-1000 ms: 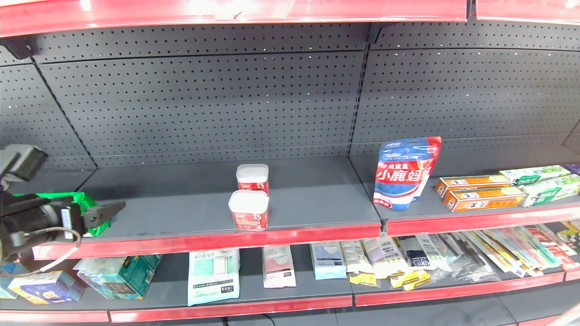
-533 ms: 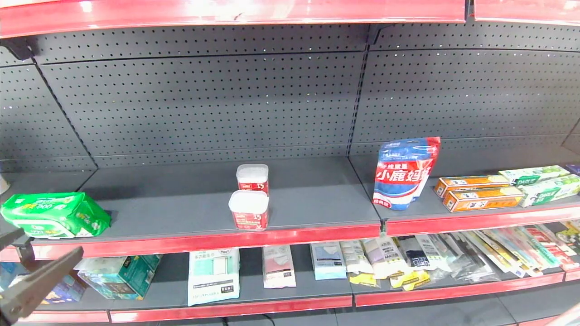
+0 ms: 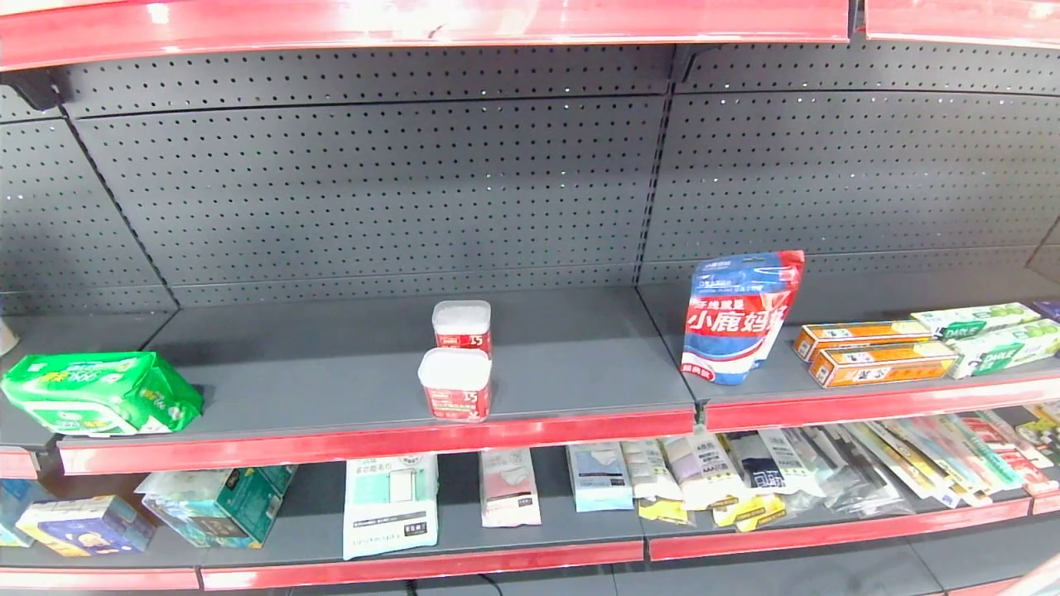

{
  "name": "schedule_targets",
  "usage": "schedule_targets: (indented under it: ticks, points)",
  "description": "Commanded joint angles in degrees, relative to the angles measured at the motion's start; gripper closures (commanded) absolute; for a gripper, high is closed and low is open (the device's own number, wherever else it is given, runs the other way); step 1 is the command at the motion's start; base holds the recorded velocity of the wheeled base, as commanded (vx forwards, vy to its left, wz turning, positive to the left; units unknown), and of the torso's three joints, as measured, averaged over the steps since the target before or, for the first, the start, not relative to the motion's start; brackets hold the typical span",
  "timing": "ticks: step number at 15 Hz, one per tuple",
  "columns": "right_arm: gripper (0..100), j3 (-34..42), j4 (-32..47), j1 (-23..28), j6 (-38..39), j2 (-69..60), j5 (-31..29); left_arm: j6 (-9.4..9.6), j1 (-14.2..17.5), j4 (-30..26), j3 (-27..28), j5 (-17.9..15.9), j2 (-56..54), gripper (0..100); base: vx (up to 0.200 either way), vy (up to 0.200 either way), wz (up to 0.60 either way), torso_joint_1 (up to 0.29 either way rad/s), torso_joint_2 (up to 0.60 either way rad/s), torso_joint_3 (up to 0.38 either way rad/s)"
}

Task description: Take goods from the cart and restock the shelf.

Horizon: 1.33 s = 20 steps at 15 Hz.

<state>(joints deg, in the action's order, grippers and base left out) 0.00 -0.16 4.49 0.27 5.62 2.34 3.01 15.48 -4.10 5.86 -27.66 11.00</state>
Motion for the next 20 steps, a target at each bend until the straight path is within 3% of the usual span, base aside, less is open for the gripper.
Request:
schedule_targets:
  ticks: [1, 4, 6, 8, 14, 18, 20]
  points:
    - [0, 0.0, -0.02, 0.0, -0.27, 0.09, 0.03, -0.02, 0.16, -1.44, -1.38, 1.03, -6.25, 0, 0.0, 0.0, 0.0, 0.0, 0.0, 0.0]
    - [0, 0.0, -0.02, 0.0, -0.27, 0.09, 0.03, 0.5, 0.16, -1.53, -1.91, 5.78, -6.25, 0, 0.0, 0.0, 0.6, 0.001, 0.01, 0.004]
    - [0, 0.0, -0.02, 0.0, -0.27, 0.09, 0.03, 0.5, 0.25, -1.53, -1.91, 6.92, -6.43, 0, 0.0, 0.0, 0.6, 0.012, 0.0, 0.007]
    - [0, 0.0, -0.02, 0.0, -0.18, 0.01, 0.03, 0.33, 0.69, -1.53, -1.91, 7.45, -6.78, 0, 0.0, 0.0, 0.6, 0.007, 0.0, 0.002]
    - [0, 0.0, -0.02, 0.0, -0.18, 0.01, 0.03, 0.15, 1.57, -1.35, -2.08, 7.09, -8.89, 0, 0.0, 0.0, 0.0, 0.0, 0.0, 0.0]
    - [0, 0.0, -0.02, 0.0, -0.09, 0.01, 0.03, 0.07, 1.57, -1.44, -2.0, -4.16, -8.45, 0, 0.0, 0.0, 0.0, 0.0, 0.0, 0.0]
    - [0, 0.0, -0.02, 0.08, -0.36, 0.09, 0.03, 0.07, 1.57, -1.44, -2.0, -3.98, -8.62, 0, 0.0, 0.0, 0.0, 0.0, 0.0, 0.0]
